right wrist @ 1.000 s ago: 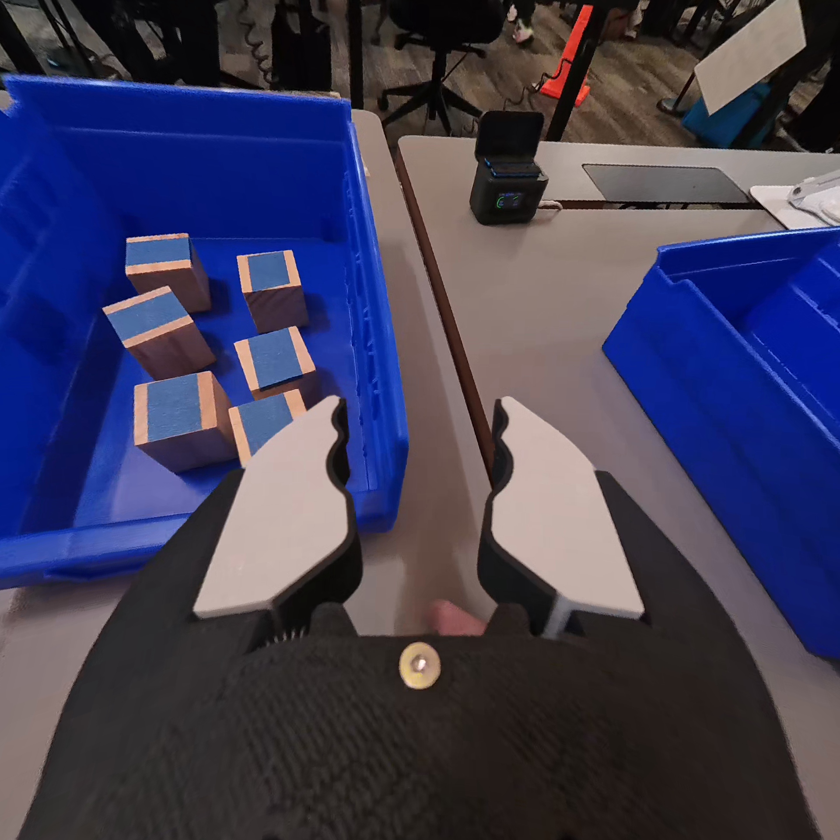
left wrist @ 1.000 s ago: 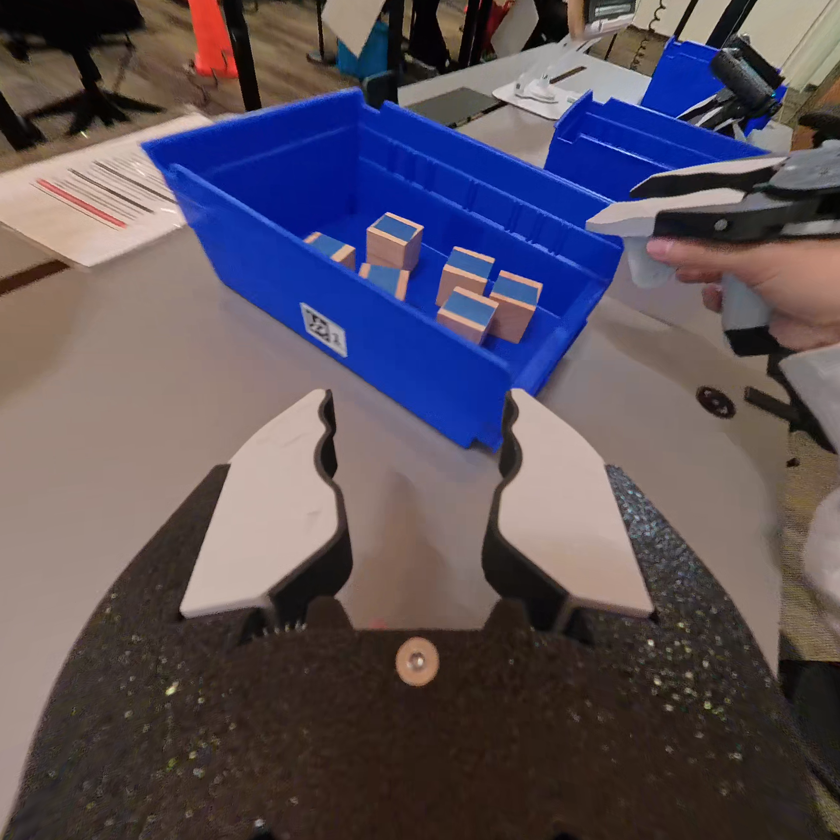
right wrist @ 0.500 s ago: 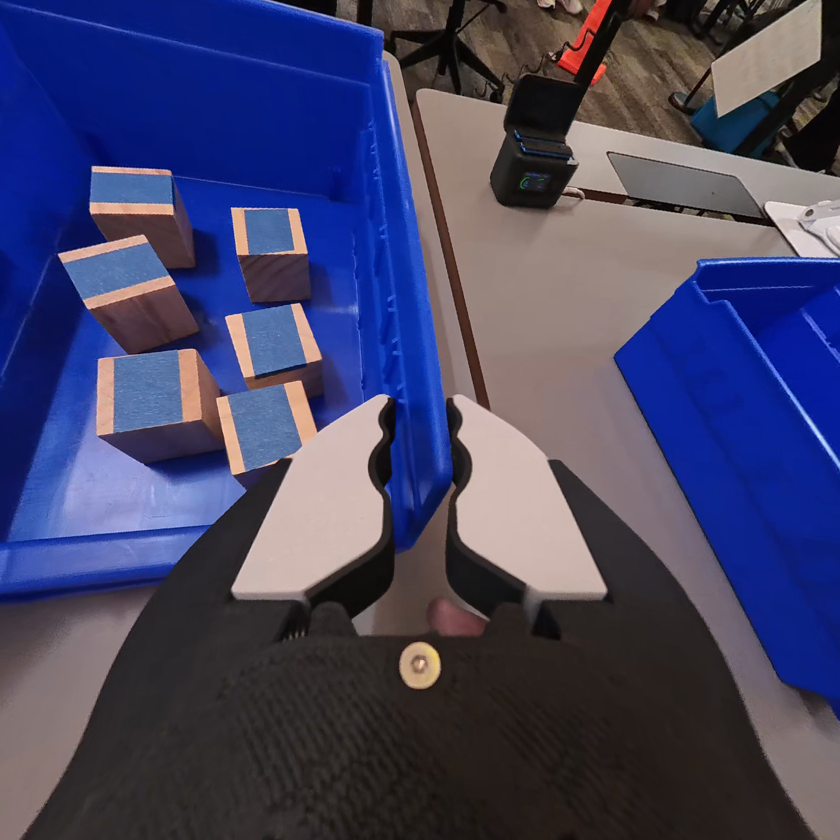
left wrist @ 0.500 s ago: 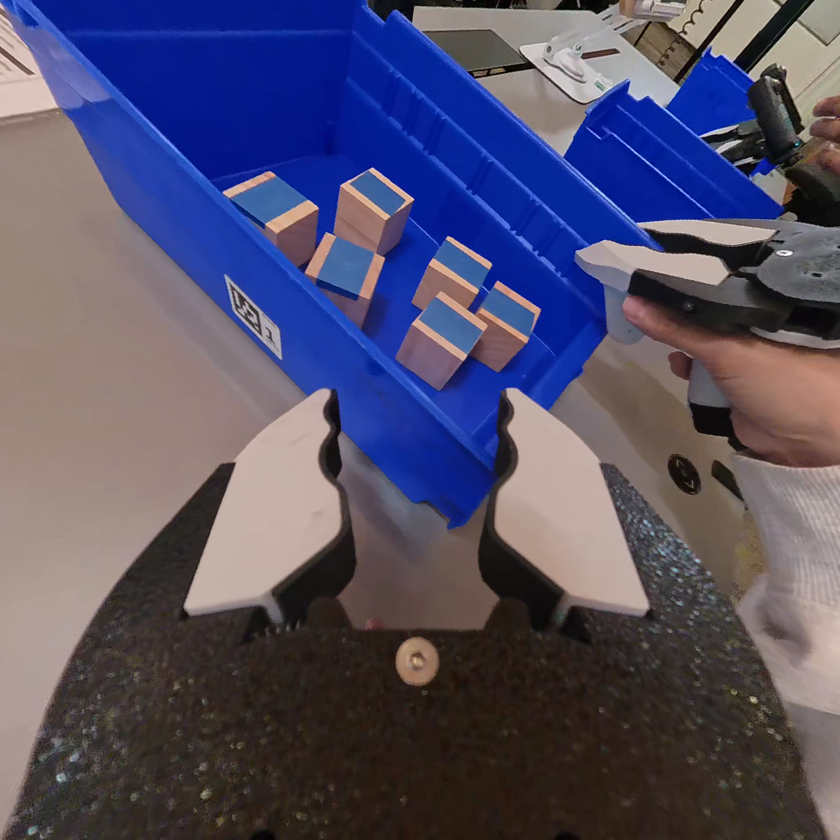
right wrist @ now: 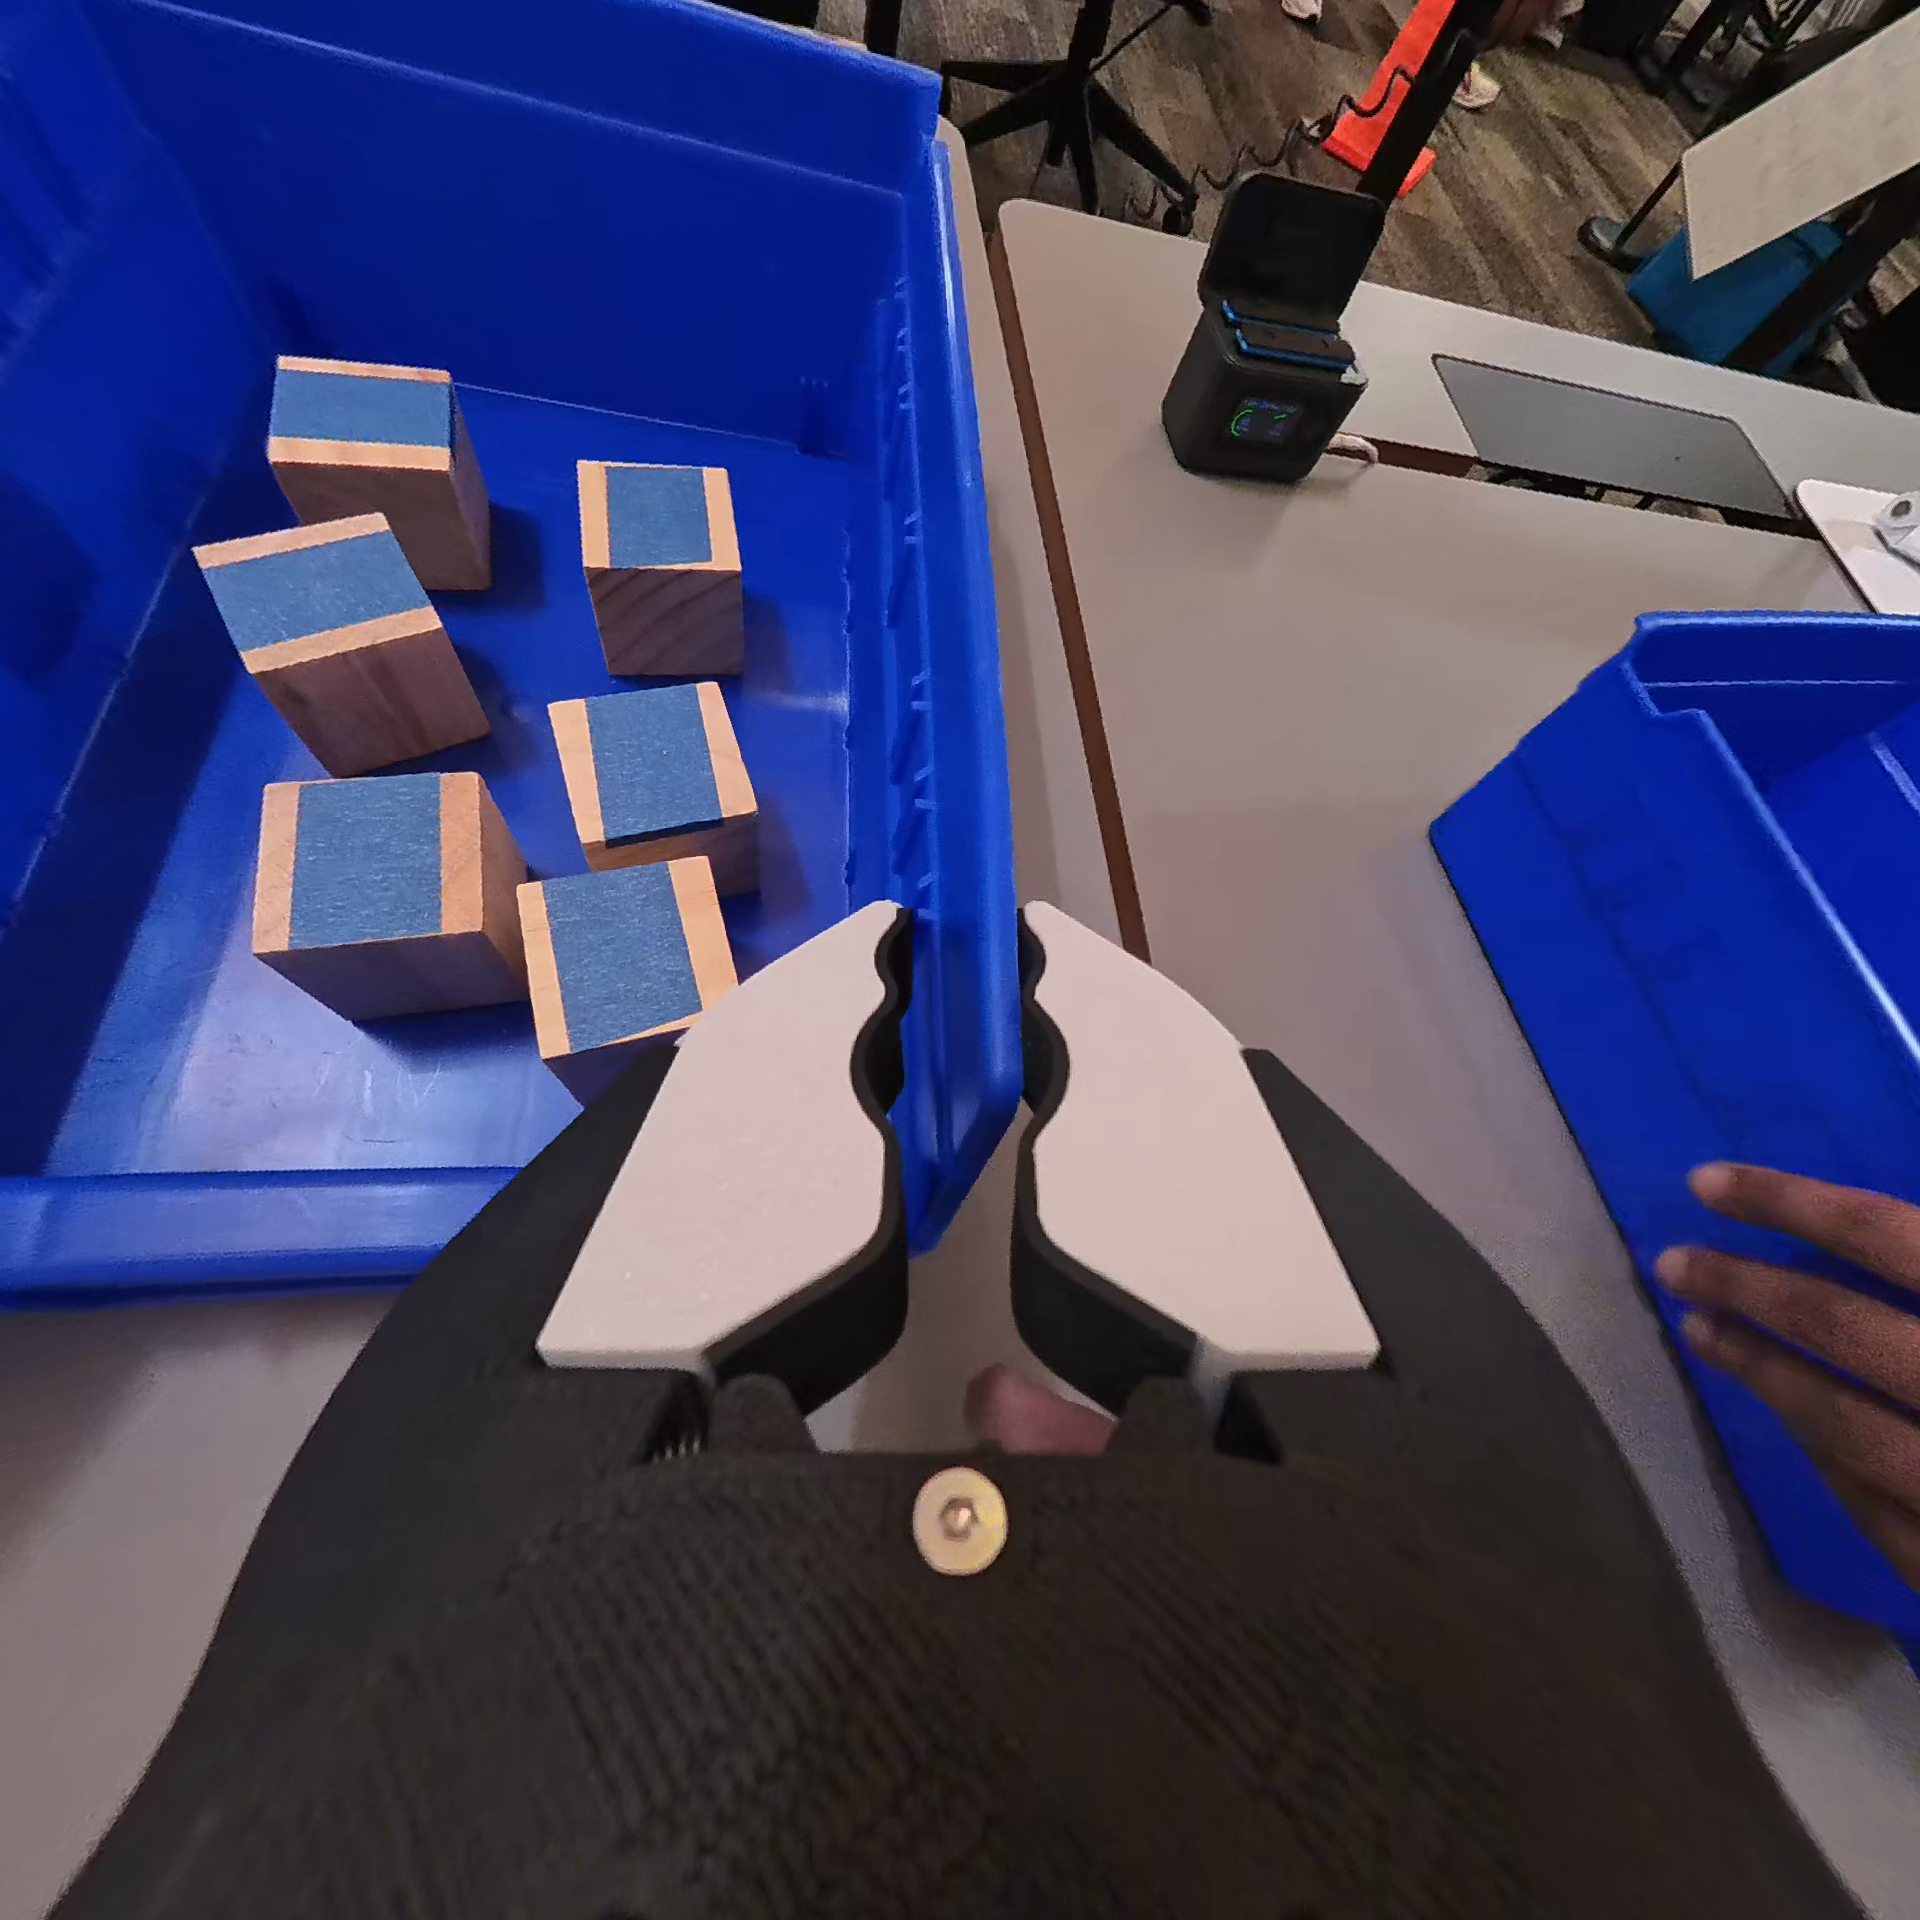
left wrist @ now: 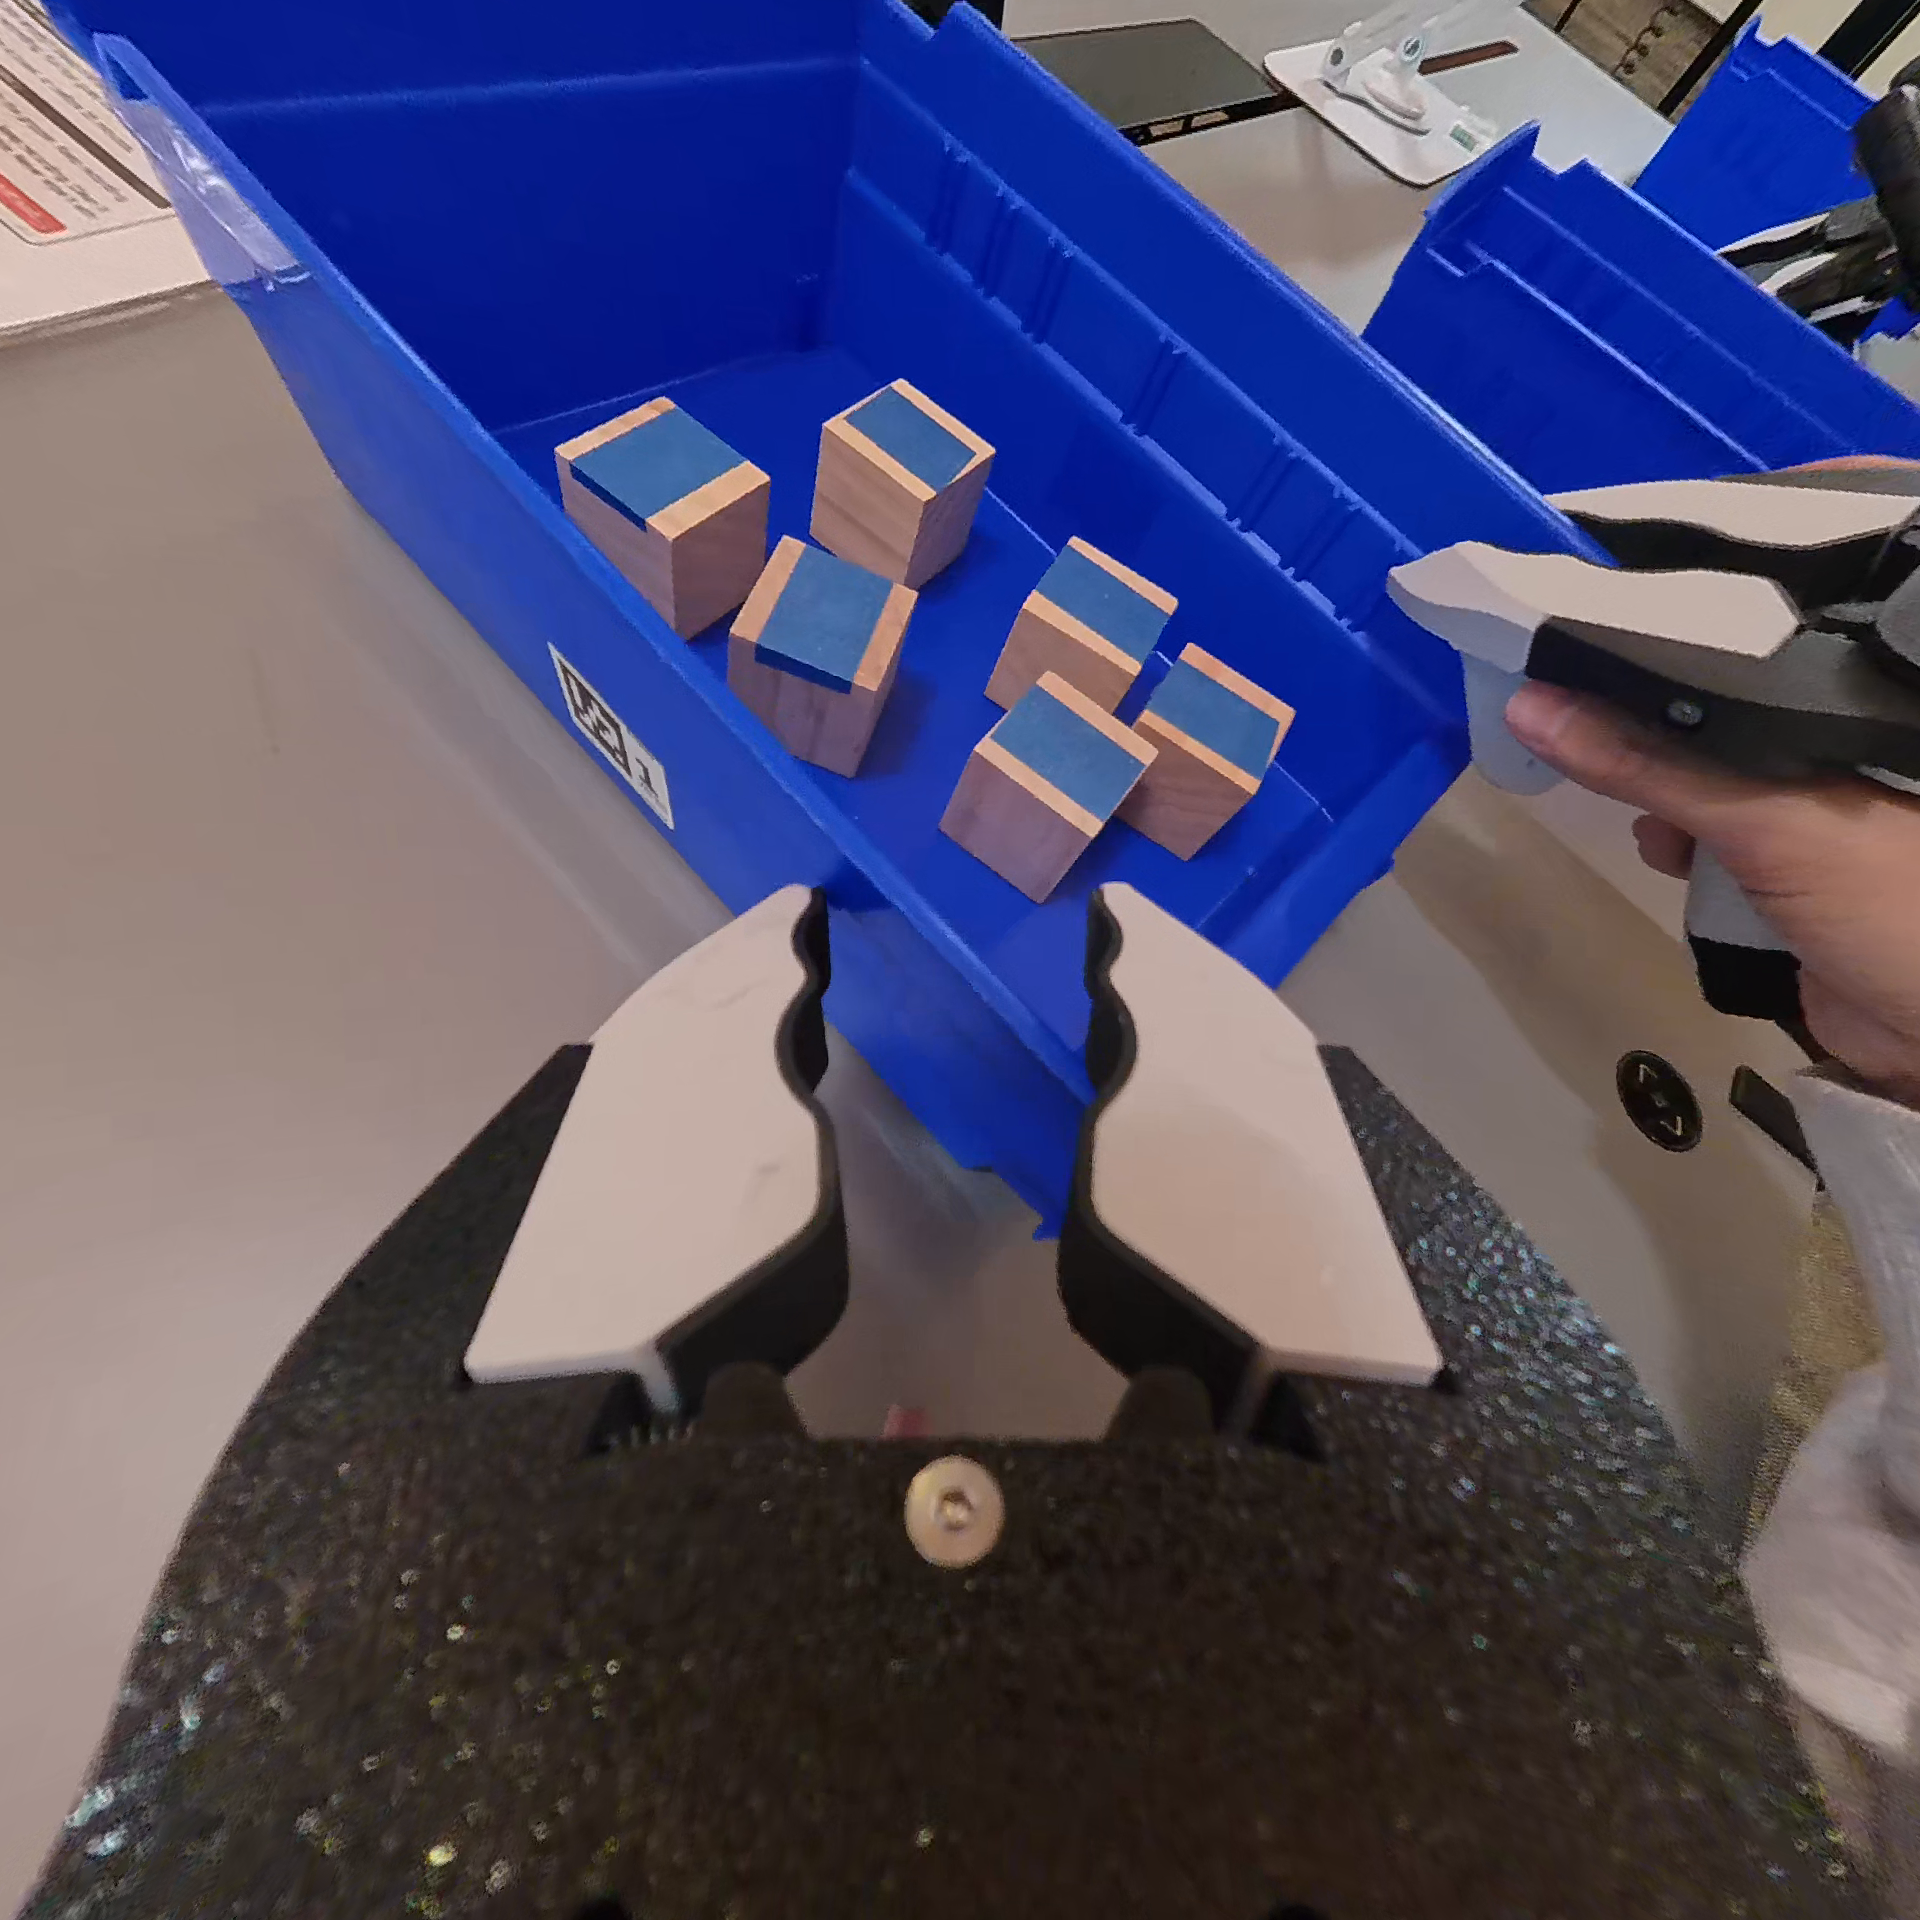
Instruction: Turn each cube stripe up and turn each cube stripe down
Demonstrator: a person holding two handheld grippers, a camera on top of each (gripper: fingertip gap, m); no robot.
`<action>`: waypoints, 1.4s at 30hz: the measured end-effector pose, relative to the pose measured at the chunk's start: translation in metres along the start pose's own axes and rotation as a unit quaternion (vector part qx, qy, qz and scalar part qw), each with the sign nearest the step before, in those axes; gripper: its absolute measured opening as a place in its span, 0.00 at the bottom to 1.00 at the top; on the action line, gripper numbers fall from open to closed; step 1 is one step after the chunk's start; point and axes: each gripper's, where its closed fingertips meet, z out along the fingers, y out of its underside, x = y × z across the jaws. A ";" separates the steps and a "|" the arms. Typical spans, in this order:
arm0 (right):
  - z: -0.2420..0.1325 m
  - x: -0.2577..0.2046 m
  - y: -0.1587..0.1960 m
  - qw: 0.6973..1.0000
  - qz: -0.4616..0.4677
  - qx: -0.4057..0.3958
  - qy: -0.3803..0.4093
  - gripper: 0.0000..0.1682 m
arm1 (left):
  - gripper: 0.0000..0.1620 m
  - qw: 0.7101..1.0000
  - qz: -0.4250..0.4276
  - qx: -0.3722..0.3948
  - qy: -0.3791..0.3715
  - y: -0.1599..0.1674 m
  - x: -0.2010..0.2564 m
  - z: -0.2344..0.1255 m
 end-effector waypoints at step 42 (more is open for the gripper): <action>-0.136 -0.389 -0.018 0.969 -0.135 0.073 -0.193 0.10 | 0.05 0.964 0.015 0.005 -0.265 0.128 -0.231 -0.314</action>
